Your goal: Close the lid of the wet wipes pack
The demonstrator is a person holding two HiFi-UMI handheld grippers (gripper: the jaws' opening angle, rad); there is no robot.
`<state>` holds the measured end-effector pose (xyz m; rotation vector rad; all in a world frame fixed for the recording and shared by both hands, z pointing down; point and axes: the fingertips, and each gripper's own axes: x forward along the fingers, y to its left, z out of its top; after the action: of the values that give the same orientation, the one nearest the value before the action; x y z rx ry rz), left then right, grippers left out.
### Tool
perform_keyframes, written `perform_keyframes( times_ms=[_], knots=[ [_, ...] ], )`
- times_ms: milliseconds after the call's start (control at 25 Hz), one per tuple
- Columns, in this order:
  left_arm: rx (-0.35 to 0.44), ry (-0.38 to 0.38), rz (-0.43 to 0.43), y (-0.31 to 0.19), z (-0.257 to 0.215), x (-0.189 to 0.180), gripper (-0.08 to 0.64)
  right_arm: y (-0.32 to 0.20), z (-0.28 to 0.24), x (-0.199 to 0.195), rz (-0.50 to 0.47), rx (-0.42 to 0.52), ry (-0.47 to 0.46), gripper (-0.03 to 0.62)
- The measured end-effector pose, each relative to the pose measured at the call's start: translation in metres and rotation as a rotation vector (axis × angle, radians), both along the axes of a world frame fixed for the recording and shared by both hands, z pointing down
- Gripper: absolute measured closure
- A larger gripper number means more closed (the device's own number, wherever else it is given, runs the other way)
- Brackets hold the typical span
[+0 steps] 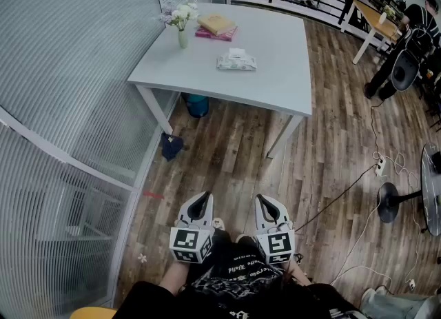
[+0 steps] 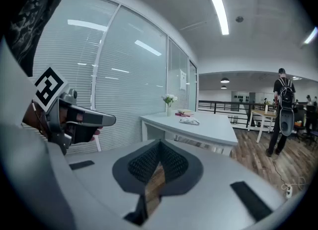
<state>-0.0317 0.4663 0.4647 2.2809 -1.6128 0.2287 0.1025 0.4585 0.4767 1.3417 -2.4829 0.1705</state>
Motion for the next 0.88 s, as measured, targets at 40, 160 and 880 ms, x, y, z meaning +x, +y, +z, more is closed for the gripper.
perform_keyframes(
  times_ms=[40,160,880],
  knots=[
    [0.002,0.001,0.002,-0.002,0.000,-0.003,0.546,-0.002,0.001,-0.003,0.002,0.001,0.003,0.594],
    [0.006,0.006,0.006,-0.008,0.001,-0.009,0.546,-0.009,0.003,-0.010,0.006,0.002,0.012,0.594],
    [0.043,0.025,0.058,-0.081,-0.002,-0.049,0.546,-0.082,-0.014,-0.019,0.159,0.061,-0.053,0.594]
  ],
)
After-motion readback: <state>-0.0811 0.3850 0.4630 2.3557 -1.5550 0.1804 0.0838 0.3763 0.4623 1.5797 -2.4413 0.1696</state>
